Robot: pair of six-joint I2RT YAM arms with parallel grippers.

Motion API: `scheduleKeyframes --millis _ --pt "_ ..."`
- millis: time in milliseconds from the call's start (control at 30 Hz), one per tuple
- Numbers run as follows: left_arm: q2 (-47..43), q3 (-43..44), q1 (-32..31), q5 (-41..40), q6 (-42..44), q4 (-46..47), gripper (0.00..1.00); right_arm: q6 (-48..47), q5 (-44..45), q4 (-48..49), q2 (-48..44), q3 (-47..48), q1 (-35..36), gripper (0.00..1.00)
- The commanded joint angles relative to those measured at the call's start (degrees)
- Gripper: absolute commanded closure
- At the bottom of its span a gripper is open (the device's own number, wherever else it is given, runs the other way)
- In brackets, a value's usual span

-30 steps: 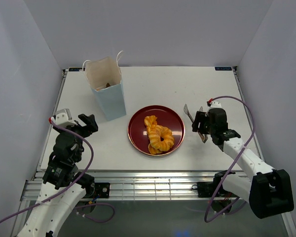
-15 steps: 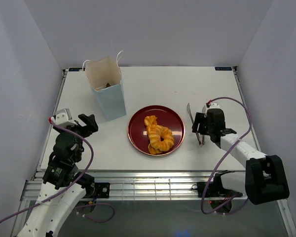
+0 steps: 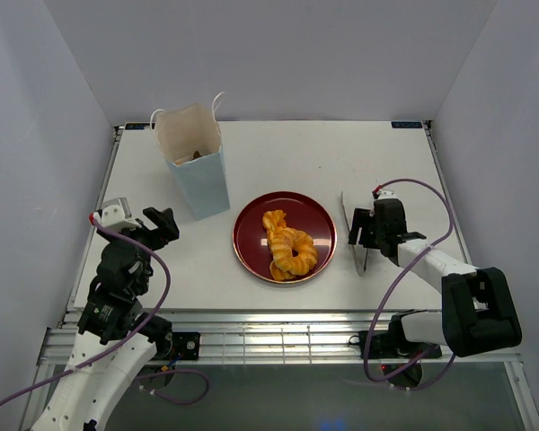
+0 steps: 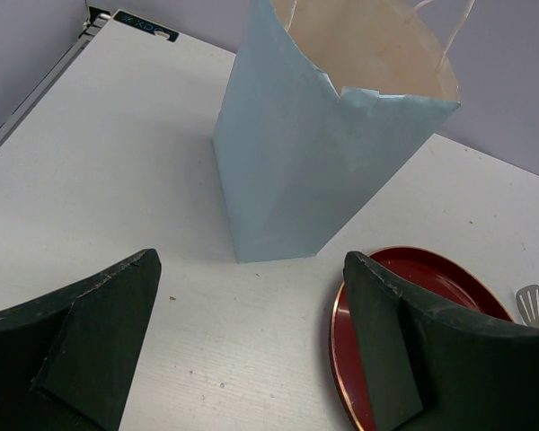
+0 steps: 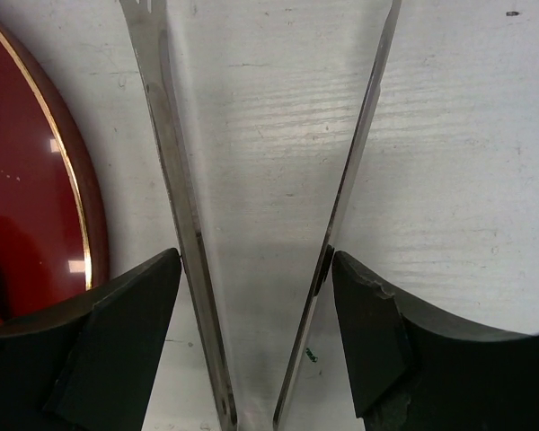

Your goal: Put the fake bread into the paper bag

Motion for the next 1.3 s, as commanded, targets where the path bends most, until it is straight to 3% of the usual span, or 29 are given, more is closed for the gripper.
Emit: scheduleKeyframes --millis 0,500,667,800,900,1133,1267 --pt "-0.3 0.1 -0.2 0.6 0.2 0.6 0.07 -0.6 -0.1 1.7 1.1 1.8 -0.2 0.26" --pt "0.2 0.0 -0.2 0.8 0.3 0.8 0.07 -1.2 -4.4 -6.1 -8.0 5.7 -0.3 0.18" --pt "0.4 -0.1 -0.2 0.8 0.4 0.8 0.07 -1.5 -9.5 -7.8 -13.2 7.3 0.0 0.01" --pt "1.7 -0.2 -0.2 2.1 0.7 1.2 0.07 -2.2 -10.5 -9.1 -17.0 9.9 1.2 0.10" --pt "3.1 0.0 -0.2 2.3 0.8 0.9 0.07 -2.9 -8.1 -10.4 -19.1 12.3 3.0 0.10" --pt "3.7 -0.3 -0.2 2.5 1.0 1.2 0.07 -4.8 10.4 -18.4 -16.2 21.0 10.5 0.10" --pt "5.8 -0.1 -0.2 3.1 1.4 1.3 0.07 -3.9 15.7 -20.0 -15.5 24.7 14.9 0.10"
